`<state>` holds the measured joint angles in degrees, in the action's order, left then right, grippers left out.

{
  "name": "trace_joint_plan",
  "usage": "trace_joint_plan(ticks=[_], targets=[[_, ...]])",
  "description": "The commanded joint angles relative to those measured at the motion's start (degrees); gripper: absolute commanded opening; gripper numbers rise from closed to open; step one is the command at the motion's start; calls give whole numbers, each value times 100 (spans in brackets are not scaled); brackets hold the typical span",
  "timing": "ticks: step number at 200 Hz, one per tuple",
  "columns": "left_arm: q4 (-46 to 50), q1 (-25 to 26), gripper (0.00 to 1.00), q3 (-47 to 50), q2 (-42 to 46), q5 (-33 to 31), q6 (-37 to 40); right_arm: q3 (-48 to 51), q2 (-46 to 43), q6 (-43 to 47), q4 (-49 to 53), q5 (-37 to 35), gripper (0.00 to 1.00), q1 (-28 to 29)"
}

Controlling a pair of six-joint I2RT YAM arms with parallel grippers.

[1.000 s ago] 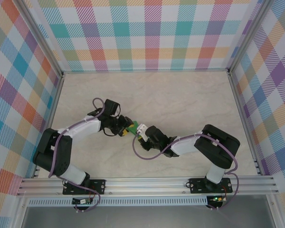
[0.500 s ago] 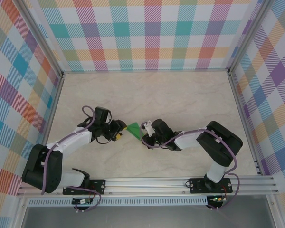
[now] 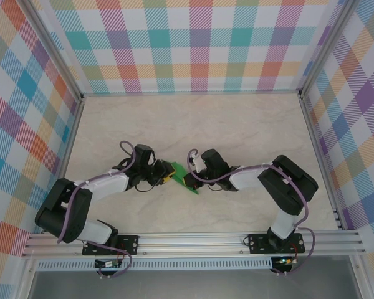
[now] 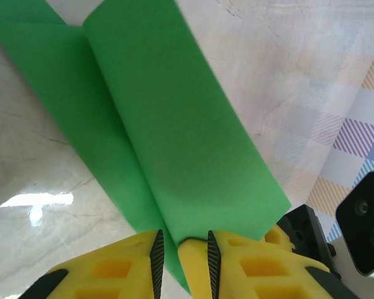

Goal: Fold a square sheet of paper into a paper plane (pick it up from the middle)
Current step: Fold the wing for the fifth time at the center of the table.

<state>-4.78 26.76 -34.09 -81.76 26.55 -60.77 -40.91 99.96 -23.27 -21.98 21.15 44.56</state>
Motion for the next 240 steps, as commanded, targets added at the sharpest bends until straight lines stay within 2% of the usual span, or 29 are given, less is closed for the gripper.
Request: trace_joint_plan(ticks=[1, 112, 240], targets=[[-369, 99, 26, 89, -136, 127, -57, -178, 154, -257, 113, 429, 10, -52], [-1021, 224, 21, 266, -476, 345, -184, -583, 663, -485, 616, 941, 11, -206], [-1223, 226, 18, 184, -832, 399, -145, -803, 789, -320, 1098, 1054, 15, -263]])
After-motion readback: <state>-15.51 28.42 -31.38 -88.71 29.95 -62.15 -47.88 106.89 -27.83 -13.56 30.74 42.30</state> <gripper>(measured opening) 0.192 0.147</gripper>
